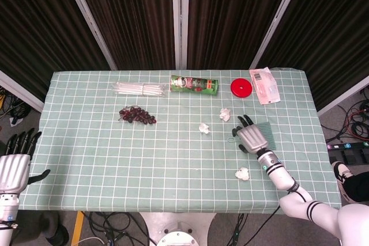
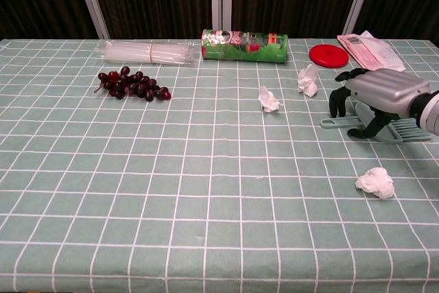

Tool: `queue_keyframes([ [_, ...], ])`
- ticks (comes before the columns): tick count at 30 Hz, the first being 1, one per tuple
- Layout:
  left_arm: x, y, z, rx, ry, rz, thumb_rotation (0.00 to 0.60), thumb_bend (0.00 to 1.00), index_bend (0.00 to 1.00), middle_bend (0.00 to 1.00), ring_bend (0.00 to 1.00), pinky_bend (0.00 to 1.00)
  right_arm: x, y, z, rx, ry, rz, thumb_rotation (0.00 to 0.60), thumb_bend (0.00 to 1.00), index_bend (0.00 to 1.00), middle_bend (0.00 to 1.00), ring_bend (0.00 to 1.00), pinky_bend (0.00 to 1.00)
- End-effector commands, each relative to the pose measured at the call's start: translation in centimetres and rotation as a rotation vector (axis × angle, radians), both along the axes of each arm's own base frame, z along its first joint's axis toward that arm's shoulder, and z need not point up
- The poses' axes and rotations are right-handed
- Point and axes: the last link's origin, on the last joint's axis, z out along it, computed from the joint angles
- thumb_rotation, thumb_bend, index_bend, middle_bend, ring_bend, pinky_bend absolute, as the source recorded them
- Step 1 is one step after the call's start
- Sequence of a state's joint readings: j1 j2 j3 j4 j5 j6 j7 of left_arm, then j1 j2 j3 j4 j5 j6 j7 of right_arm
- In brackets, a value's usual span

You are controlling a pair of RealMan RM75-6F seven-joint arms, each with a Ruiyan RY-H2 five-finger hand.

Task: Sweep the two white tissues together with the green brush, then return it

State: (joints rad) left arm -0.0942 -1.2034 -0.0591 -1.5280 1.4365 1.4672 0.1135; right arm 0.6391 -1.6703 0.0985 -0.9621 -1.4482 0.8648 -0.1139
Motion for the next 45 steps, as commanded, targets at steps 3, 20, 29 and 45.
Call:
queue_keyframes([
  [3, -0.1, 0.0, 0.0, 0.001, -0.003, 0.001, 0.600, 0.00, 0.07, 0.01, 0.00, 0.03, 0.2, -0.2, -0.3, -0.006, 0.009, 0.011, 0.600, 0.22, 0.42, 0.42, 0.06, 0.03],
  [20, -0.7, 0.1, -0.2, -0.004, -0.022, 0.013, 0.600, 0.00, 0.07, 0.01, 0.00, 0.03, 0.5, -0.8, -1.0, 0.005, 0.061, 0.019, 0.600, 0.24, 0.44, 0.45, 0.08, 0.03],
  [29, -0.8, -0.1, 0.0, 0.004, -0.025, 0.012, 0.600, 0.00, 0.07, 0.01, 0.00, 0.03, 0.9, -0.6, 0.8, -0.038, 0.031, 0.071, 0.600, 0.33, 0.63, 0.58, 0.21, 0.07],
  [45, 0.2, -0.1, 0.7, 0.021, 0.000, -0.004, 0.600, 0.00, 0.07, 0.01, 0.00, 0.03, 11.9, -1.0, 5.7, 0.216, -0.513, 0.189, 0.600, 0.33, 0.66, 0.61, 0.23, 0.17],
])
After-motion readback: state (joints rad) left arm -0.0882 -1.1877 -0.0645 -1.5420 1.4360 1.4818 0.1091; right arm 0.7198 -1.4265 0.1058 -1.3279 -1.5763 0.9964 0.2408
